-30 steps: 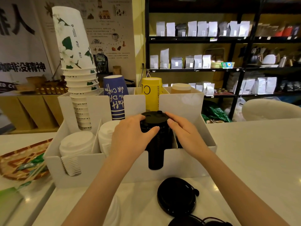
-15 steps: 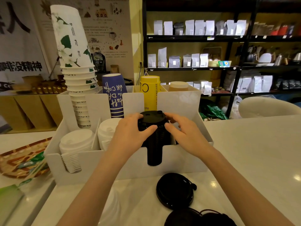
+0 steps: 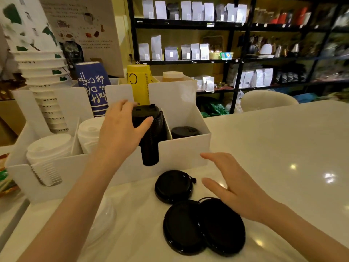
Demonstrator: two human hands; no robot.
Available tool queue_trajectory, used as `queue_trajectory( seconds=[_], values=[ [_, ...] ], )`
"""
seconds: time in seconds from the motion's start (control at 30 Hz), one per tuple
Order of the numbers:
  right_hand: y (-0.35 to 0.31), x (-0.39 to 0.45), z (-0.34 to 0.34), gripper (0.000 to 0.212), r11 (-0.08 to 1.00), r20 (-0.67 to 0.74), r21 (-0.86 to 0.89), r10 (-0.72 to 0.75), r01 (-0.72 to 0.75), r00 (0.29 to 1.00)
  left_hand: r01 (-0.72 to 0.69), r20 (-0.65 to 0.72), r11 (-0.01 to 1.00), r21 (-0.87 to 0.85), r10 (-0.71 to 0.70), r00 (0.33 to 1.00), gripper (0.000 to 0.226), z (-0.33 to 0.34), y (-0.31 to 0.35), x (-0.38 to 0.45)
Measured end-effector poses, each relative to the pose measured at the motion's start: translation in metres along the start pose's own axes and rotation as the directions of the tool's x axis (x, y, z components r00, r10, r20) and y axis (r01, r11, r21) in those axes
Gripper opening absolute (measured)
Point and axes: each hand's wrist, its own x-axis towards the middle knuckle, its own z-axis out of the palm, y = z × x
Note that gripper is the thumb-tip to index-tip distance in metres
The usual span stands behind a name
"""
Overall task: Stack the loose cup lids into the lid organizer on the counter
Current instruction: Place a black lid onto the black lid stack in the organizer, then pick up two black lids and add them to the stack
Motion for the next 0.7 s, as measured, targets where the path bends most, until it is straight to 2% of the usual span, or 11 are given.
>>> queue_trajectory(
  seconds=[0.07, 0.13, 0.23, 0.3, 0.37, 0.47, 0.57, 0.7],
  values=[
    [0.007, -0.02, -0.004, 0.055, 0.999, 0.037, -0.021, 0.044, -0.043, 0.998, -0.103, -0.063, 0.995, -0.014, 0.102, 0.993, 0.049, 0.0, 0.011, -0.01],
    [0.011, -0.037, -0.006, 0.054, 0.996, 0.057, -0.026, 0.086, -0.085, 0.995, -0.229, -0.048, 0.971, -0.063, 0.227, 0.973, 0.05, 0.003, 0.024, -0.024],
    [0.014, -0.058, -0.009, 0.048, 0.988, 0.081, -0.013, 0.151, -0.151, 0.985, -0.312, 0.135, 0.92, -0.237, 0.35, 0.927, 0.055, 0.014, 0.045, -0.048],
    [0.014, -0.068, -0.011, 0.045, 0.986, 0.093, -0.019, 0.165, -0.164, 0.982, -0.292, 0.355, 0.892, -0.345, 0.412, 0.839, 0.06, 0.022, 0.054, -0.062],
    [0.014, -0.077, -0.011, 0.051, 0.987, 0.103, -0.022, 0.162, -0.161, 0.981, -0.257, 0.559, 0.884, -0.39, 0.449, 0.697, 0.067, 0.027, 0.059, -0.072],
    [0.013, -0.088, -0.011, 0.057, 0.982, 0.141, 0.005, 0.184, -0.187, 0.973, -0.238, 0.727, 0.897, -0.371, 0.441, 0.526, 0.076, 0.028, 0.062, -0.082],
    [0.009, -0.094, -0.012, 0.062, 0.971, 0.207, 0.051, 0.217, -0.232, 0.954, -0.308, 0.805, 0.909, -0.282, 0.399, 0.44, 0.094, 0.029, 0.064, -0.09],
    [0.006, -0.097, -0.012, 0.06, 0.965, 0.221, 0.058, 0.238, -0.256, 0.946, -0.36, 0.829, 0.897, -0.256, 0.395, 0.396, 0.092, 0.03, 0.068, -0.097]
  ],
)
